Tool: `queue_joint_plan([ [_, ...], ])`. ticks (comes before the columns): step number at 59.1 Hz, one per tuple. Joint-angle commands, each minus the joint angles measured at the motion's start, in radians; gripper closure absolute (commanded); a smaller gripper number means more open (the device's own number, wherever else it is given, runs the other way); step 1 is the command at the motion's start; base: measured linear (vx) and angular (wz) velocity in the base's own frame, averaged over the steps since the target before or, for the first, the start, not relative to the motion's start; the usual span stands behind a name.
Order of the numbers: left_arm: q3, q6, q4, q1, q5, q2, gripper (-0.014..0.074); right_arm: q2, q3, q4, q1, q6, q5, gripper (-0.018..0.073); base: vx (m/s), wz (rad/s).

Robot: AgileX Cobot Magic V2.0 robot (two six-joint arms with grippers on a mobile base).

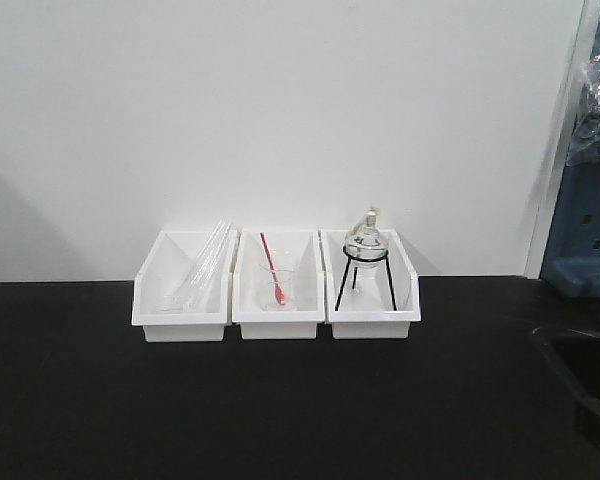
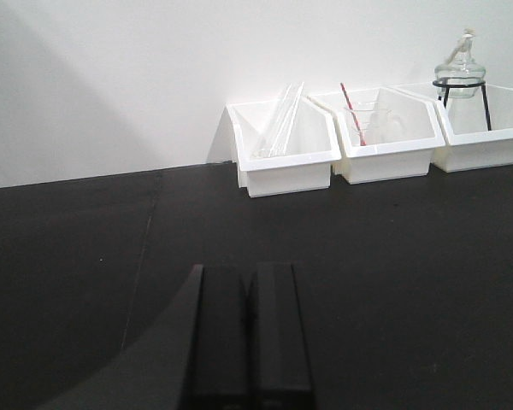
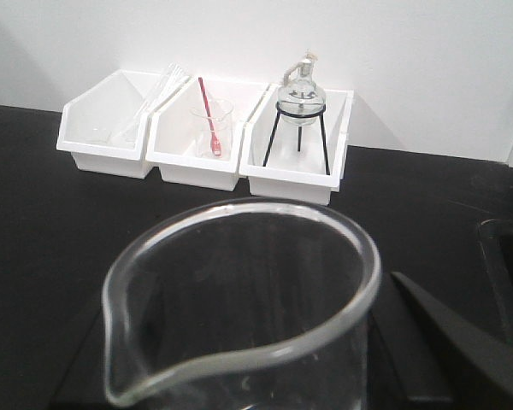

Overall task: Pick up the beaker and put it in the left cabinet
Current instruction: 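Lift the beaker with the right gripper and draw it toward the robot, then drive the base away from the bench holding the beaker in the right gripper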

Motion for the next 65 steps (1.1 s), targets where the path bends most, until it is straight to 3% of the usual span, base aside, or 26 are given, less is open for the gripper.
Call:
queue_joint_plan([
  [1, 0.015, -0.003, -0.003, -0.006, -0.089, -0.019, 0.0604, -0.001, -0.03, -0.025, -0.003, -0.008, -0.073, 0.0562, 0.0, 0.0],
  [65, 0.015, -0.003, -0.003, -0.006, -0.089, -0.019, 0.0604, 0.0, -0.03, -0.025, -0.003, -0.008, -0.073, 0.0562, -0.03, 0.06],
])
